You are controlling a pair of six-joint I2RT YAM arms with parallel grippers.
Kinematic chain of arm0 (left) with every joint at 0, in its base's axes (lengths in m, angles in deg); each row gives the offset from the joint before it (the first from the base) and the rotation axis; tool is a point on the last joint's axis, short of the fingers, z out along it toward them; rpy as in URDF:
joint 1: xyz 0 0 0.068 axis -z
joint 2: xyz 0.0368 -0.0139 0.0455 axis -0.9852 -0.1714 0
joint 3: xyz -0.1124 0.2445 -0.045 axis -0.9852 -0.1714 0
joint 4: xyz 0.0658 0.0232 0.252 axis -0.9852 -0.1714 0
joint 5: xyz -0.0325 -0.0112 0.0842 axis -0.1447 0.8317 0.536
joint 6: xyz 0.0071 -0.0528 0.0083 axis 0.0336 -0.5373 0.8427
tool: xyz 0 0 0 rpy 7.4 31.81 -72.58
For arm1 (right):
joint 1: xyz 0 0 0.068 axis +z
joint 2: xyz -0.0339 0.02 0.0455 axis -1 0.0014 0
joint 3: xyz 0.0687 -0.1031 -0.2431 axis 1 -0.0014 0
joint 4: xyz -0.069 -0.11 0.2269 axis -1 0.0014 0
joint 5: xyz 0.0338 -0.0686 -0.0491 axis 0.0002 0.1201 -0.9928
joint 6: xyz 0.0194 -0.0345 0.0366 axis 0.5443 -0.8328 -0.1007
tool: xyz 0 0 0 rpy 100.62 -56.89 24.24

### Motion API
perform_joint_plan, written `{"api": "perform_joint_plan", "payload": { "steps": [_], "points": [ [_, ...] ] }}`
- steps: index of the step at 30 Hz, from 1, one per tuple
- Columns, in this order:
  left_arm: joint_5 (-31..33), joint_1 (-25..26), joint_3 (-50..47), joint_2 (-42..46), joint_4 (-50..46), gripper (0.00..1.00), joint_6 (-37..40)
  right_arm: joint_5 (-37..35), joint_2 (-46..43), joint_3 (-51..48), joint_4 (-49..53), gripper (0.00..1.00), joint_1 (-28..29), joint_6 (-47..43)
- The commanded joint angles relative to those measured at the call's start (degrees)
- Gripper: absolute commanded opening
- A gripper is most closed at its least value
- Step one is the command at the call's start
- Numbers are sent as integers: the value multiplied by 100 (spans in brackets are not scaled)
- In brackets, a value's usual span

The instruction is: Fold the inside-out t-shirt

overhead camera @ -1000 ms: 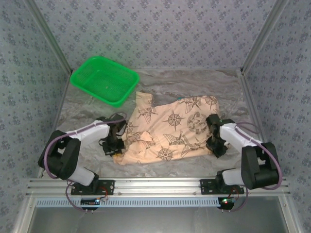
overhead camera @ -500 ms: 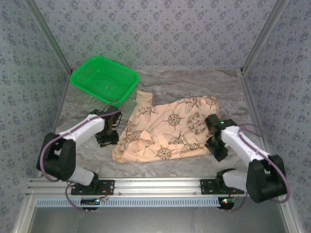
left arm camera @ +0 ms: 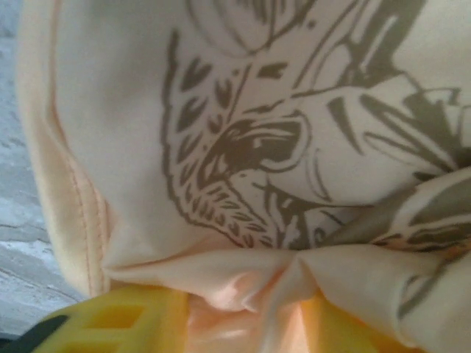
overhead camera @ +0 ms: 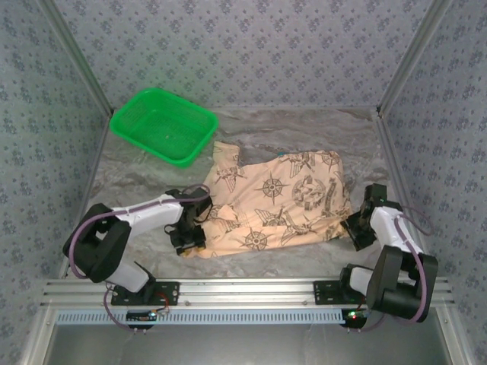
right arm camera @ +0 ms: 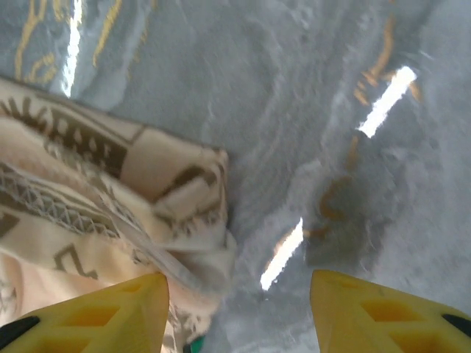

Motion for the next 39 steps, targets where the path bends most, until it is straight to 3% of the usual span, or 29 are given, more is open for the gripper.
{"api": "perform_joint_plan", "payload": {
  "steps": [1, 3, 5, 7, 9, 12, 16, 20, 23, 30, 34, 36, 39],
  "points": [
    [766, -262, -371, -257, 207, 29, -460, 28, 233, -37, -517, 52, -83, -361],
    [867, -447, -550, -279, 326, 12, -501, -124, 313, -9, -440, 39, -87, -333],
    [977, -651, -637, -308, 337, 4, -413, -556, 285, 58, -62, 17, -110, -42],
    [1155, -826, -638, -249, 195, 0, -348, -1075, 170, 163, 284, 13, -149, 68],
    [1316, -1009, -633, -111, 41, 0, -274, -1268, 75, 296, 411, 17, -144, -109],
    [1226, -1296, -671, 110, 31, 0, -88, -935, 64, 593, 448, 39, 114, -804],
    [911, -1641, -576, 147, 52, 0, 245, -1286, 142, 1104, 1228, 48, 1374, -1032],
    [715, -1745, -433, 74, 22, 0, 342, -1242, 127, 1059, 1739, 55, 2522, -409],
    [587, -1812, -356, -25, 34, 0, 440, -1319, 111, 793, 1808, 55, 3026, -4],
    [537, -2310, -188, 2, -41, 0, 730, -1619, 479, 480, 1587, 37, 3378, 351],
    [610, -2454, -68, 103, -116, 0, 786, -1976, 560, 548, 1612, 21, 3491, 538],
    [636, -2481, -34, 132, -144, 0, 780, -2011, 577, 599, 1594, 0, 3509, 615],
    [608, -2494, -1, 145, -169, 0, 806, -1841, 579, 783, 1681, 0, 3535, 543]
  ]
}}
